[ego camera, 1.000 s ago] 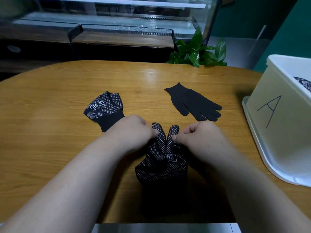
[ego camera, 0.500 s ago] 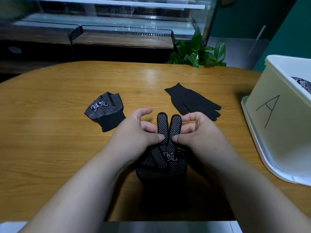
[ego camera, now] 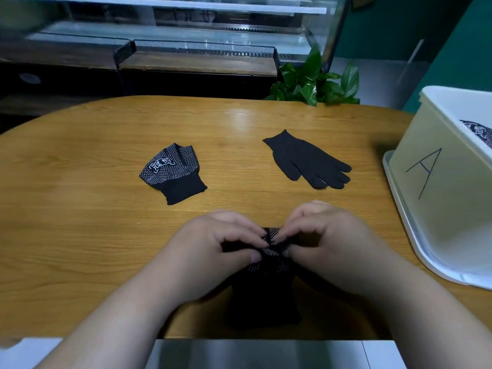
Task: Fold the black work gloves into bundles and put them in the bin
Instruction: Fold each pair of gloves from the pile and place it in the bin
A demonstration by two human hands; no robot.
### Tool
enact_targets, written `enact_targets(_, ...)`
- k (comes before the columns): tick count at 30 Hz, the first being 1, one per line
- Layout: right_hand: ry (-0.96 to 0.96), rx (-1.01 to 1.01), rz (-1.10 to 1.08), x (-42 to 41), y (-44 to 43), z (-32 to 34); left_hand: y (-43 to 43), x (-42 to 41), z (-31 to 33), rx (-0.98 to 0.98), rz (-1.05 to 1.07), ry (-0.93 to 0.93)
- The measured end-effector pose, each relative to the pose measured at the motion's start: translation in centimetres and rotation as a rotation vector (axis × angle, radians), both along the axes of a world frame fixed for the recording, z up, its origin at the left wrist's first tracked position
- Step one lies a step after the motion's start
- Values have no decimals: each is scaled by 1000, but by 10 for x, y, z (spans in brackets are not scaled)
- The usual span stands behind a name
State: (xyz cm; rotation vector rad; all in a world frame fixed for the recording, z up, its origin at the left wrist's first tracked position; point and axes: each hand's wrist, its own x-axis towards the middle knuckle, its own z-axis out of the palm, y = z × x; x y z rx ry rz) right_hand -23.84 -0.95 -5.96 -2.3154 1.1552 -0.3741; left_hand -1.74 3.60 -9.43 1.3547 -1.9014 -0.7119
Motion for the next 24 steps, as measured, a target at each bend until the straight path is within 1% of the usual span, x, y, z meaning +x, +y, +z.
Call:
enact_targets(2,84,-34,53,-3,1,-1,1,4,-5,-18,-37,-68)
enact_targets(4,131,-58,80,-4,1,-2,3,8,-8,-29,-76,-99)
enact_targets(9,171,-95,130,-5,2,-3,9,14,-3,30,-80,-131)
enact_targets(12,194,-104,152,-6,2,-4,8,16,-1,28,-59,-196)
enact_targets(14,197,-116,151,-6,3,-5,7,16,0,-5,-61,-245)
enact_targets(17,195,-132,137,-5,3,-8,5,15,-3,-108,-85,-340)
enact_targets(19,176,-132,135,-5,3,-10,5,14,-6,-157,-96,-345)
enact_targets(24,169,-140,139,-4,1,-13,3,13,-9,-225,-128,-272)
